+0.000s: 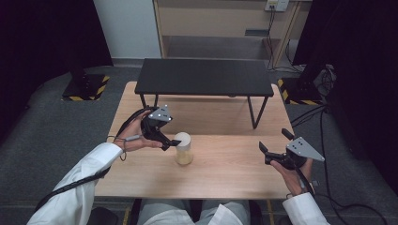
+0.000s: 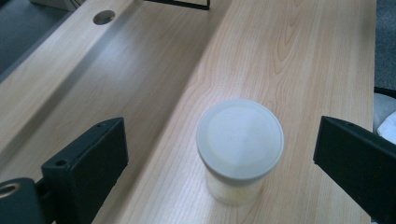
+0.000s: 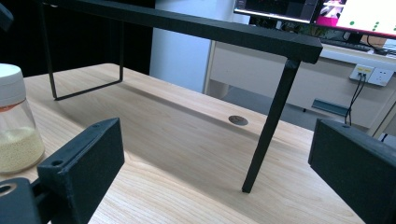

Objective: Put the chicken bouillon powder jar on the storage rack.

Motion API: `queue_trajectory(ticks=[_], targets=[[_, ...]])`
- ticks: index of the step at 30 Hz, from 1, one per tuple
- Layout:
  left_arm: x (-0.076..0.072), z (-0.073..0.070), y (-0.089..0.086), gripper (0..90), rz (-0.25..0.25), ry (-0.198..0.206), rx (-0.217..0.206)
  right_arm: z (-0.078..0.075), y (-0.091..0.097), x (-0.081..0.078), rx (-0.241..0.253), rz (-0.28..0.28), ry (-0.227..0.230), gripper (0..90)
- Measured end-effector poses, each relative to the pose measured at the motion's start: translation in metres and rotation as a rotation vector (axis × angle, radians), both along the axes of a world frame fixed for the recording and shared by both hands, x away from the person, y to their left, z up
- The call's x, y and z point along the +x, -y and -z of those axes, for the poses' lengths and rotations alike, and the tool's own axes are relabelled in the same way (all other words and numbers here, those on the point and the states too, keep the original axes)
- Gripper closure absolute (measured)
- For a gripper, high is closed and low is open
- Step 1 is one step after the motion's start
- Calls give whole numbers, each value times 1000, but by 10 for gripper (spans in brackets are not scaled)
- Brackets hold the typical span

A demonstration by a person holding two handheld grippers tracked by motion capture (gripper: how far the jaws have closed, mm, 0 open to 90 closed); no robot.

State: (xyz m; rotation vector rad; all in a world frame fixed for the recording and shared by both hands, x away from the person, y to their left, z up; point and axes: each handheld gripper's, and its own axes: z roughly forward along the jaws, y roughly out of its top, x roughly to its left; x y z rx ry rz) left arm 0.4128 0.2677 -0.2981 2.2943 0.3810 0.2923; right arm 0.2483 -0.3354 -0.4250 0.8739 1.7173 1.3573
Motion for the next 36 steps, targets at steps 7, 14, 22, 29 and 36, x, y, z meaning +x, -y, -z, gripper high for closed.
queue_trajectory(ticks=[7,14,22,29,36], targets=[[5,16,12,34,13,-13,5,0,0,0,1,0,0,33],[11,32,23,56,29,-33,26,0,0,0,1,-1,-1,33],[21,42,33,256,56,-58,81,0,1,0,1,-1,-1,34],[22,41,32,319,65,-65,76,0,1,0,1,0,-1,34],[19,37,36,320,75,-57,93,0,0,0,1,1,-2,33]])
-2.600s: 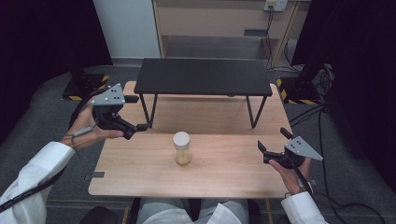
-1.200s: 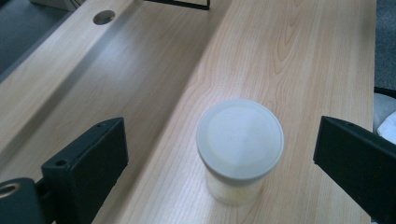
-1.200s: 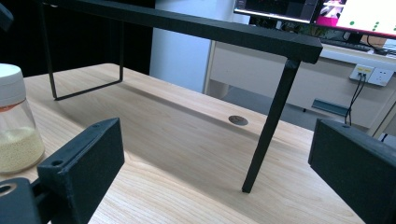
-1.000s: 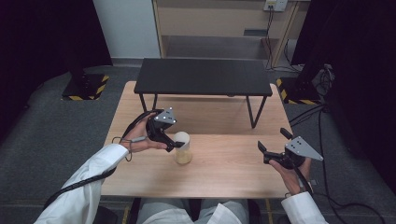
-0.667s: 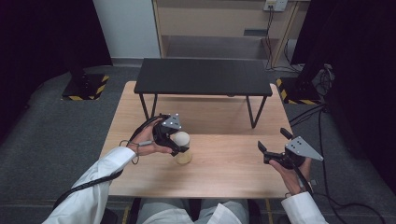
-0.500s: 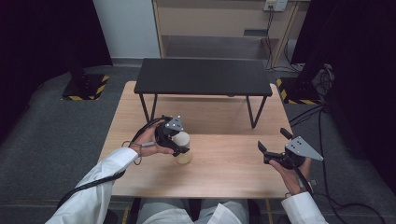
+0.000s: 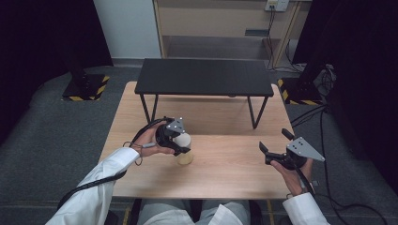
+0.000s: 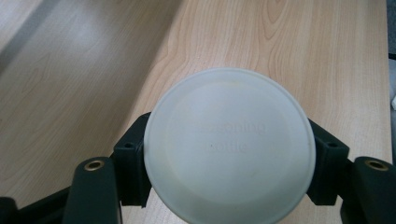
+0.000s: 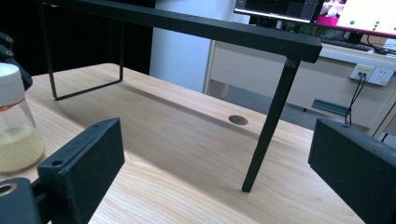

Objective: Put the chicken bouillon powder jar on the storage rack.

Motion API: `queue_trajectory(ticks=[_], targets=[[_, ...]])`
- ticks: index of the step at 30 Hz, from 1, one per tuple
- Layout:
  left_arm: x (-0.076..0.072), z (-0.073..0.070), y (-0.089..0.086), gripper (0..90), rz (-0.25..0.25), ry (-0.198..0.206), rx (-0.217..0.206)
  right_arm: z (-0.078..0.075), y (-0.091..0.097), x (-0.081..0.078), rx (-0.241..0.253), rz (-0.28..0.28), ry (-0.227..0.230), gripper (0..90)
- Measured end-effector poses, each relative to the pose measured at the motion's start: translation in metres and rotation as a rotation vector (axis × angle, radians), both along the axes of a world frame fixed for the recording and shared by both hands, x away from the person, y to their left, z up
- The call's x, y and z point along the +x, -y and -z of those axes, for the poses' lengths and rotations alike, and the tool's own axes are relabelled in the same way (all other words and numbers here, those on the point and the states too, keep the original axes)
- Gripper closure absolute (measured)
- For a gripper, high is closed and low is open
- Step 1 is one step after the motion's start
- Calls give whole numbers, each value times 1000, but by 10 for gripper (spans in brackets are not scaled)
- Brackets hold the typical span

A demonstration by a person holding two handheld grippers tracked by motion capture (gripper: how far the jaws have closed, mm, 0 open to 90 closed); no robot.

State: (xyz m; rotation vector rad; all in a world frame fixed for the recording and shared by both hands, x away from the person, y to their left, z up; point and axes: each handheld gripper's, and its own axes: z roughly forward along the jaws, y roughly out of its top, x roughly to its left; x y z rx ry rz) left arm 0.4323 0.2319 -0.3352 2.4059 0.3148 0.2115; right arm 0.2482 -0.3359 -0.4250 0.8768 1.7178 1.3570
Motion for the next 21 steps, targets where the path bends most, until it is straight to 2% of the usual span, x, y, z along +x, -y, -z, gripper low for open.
queue_trajectory(ticks=[2,5,6,7,8,9,10,11,12,16,17,18,19,20,21], targets=[[0,-4,-1,321,4,0,-12,0,0,0,1,0,1,33],[1,-17,-3,321,0,-5,-30,0,0,0,0,-1,1,33],[0,-32,-4,320,-6,4,-40,0,0,0,0,-1,1,33],[0,-32,-4,320,-6,4,-40,0,0,0,0,-1,1,33],[-1,-48,-6,320,-17,14,-50,0,0,0,0,-2,2,33],[-1,-48,-6,320,-17,14,-50,0,0,0,0,-2,2,33],[-2,-57,-6,321,-20,23,-53,0,0,0,2,-1,4,33],[-2,-77,-8,320,-29,36,-60,0,0,0,2,-1,4,33],[-2,-77,-8,320,-29,36,-60,0,0,0,2,-1,4,33],[0,-120,-10,321,-57,59,-71,-1,-1,-1,0,-6,9,34],[1,-143,-10,320,-70,74,-73,-1,-1,-1,-1,-7,9,33],[1,-143,-10,320,-70,74,-73,-1,-1,-1,-1,-7,9,33],[1,-164,-10,321,-82,93,-84,-1,0,-1,2,-8,9,34],[2,-175,-10,321,-89,97,-89,-1,0,-1,2,-8,10,34],[2,-175,-10,321,-89,97,-89,-1,0,-1,2,-9,11,34]])
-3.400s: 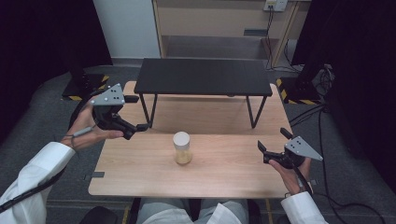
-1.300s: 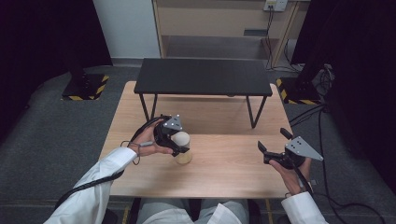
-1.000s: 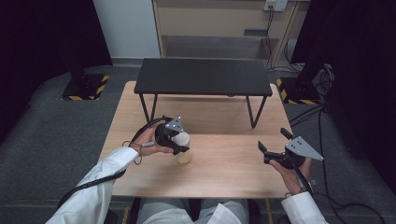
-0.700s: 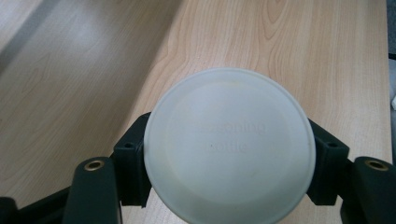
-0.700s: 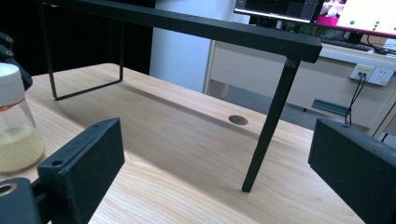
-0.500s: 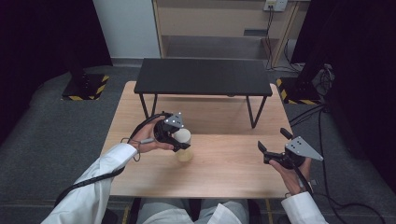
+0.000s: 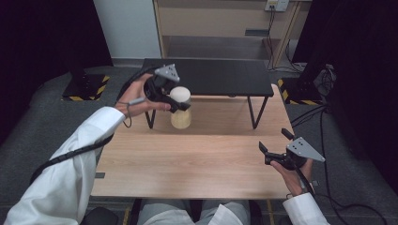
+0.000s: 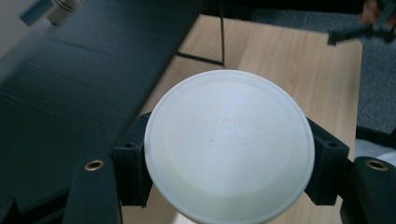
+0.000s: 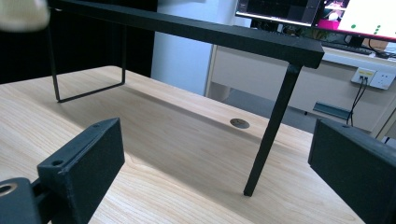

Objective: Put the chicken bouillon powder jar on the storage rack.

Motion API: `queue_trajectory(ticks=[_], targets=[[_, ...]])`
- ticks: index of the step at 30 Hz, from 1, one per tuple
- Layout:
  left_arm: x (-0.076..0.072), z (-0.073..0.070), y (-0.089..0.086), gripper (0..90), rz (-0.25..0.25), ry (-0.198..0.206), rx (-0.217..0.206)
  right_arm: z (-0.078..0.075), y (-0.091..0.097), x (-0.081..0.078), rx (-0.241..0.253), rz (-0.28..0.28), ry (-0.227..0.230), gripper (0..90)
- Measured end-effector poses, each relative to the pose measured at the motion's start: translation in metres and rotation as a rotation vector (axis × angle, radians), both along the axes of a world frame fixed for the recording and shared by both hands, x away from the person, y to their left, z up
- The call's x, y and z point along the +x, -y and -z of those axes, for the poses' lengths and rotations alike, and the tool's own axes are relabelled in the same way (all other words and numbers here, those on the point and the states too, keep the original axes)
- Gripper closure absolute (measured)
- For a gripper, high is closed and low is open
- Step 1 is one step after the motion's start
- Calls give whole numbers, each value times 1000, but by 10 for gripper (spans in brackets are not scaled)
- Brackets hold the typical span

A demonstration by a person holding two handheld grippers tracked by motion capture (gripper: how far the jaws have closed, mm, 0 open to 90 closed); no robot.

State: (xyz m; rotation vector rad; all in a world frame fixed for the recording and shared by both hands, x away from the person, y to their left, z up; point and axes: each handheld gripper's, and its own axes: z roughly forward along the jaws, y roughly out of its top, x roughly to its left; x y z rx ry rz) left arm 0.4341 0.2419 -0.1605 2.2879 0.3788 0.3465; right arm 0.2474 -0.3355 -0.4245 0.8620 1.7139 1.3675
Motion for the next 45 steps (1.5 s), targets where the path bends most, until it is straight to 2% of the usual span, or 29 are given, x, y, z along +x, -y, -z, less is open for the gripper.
queue_trajectory(ticks=[1,2,6,10,13,14,15,16,20,24,26,27,28,31,35,37,41,45], targets=[[3,-19,-1,321,-13,10,-19,0,0,0,0,0,0,34],[3,-19,-1,321,-13,10,-19,0,0,0,0,-1,-1,34],[8,-51,0,321,-52,35,-64,0,0,0,1,-2,1,34],[17,-66,-1,321,-88,44,-143,0,0,0,2,-4,-2,34],[28,-70,2,321,-125,41,-174,0,0,0,2,-6,-2,34],[31,-71,5,321,-140,45,-171,0,0,0,2,-6,-1,34],[38,-71,11,321,-180,49,-173,0,0,0,2,-6,-2,34],[38,-71,11,321,-180,49,-173,0,0,0,1,-6,-2,34],[55,-68,22,320,-286,50,-168,0,0,0,0,-3,-1,34],[73,-58,33,321,-391,55,-152,0,0,-1,0,-2,0,34],[82,-53,36,321,-446,57,-153,0,0,-1,-1,-1,-1,34],[88,-47,37,321,-502,67,-155,0,0,-1,-1,-1,-2,34],[88,-47,37,321,-502,67,-155,0,0,-1,-1,-1,-2,34],[97,-41,34,321,-579,76,-148,1,2,-1,1,4,-5,34],[107,-35,27,321,-675,91,-116,1,3,-2,3,8,-9,34],[110,-32,22,321,-699,92,-110,1,3,-3,4,9,-5,34],[112,-23,11,321,-758,93,-125,1,3,-3,4,11,-10,34],[115,-18,2,321,-779,64,-107,1,3,-3,5,12,-14,34]])
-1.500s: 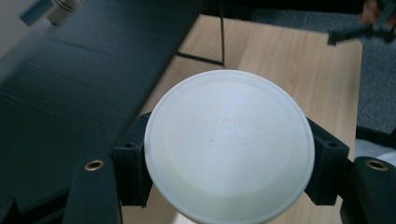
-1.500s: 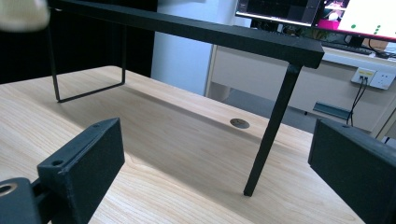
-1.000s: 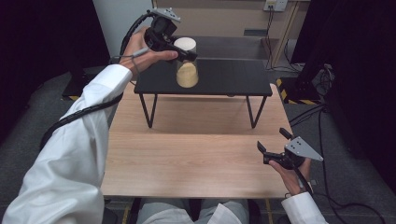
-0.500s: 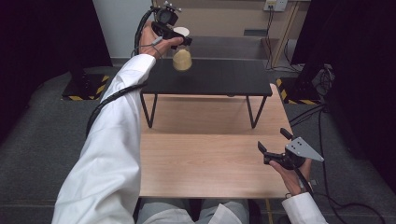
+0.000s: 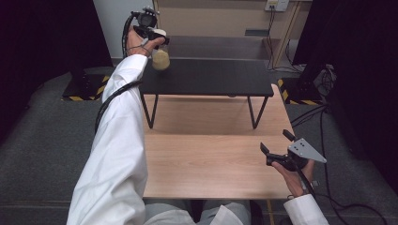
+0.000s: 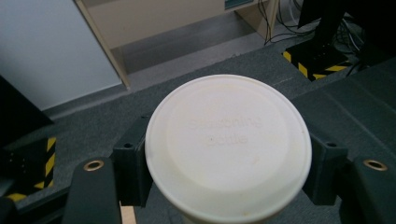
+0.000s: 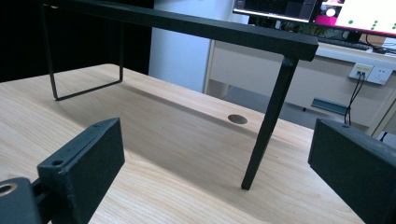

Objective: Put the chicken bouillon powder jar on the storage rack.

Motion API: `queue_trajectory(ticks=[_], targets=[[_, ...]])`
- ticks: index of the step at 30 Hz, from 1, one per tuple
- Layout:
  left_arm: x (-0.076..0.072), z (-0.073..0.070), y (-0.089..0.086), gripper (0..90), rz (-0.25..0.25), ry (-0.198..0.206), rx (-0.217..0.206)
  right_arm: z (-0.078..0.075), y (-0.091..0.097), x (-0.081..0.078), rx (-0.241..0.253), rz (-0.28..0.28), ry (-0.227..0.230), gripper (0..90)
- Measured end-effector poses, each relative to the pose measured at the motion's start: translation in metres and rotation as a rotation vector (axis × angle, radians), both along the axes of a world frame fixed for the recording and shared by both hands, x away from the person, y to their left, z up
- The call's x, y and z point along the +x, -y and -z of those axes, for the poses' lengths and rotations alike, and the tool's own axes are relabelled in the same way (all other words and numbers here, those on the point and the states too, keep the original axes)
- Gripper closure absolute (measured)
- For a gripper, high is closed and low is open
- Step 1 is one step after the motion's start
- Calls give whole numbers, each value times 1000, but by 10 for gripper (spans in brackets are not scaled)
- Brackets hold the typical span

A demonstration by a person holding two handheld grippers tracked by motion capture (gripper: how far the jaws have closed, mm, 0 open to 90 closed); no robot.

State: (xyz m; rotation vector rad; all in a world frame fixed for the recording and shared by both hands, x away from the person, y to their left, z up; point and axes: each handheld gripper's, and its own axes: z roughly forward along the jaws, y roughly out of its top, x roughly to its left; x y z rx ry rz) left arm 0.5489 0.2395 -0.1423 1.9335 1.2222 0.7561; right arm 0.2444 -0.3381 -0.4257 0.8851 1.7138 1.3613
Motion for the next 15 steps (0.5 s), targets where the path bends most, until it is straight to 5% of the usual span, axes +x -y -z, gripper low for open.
queue_trajectory(ticks=[15], targets=[[1,19,-11,318,-15,-5,-27,0,-1,-1,-3,-1,2,34]])
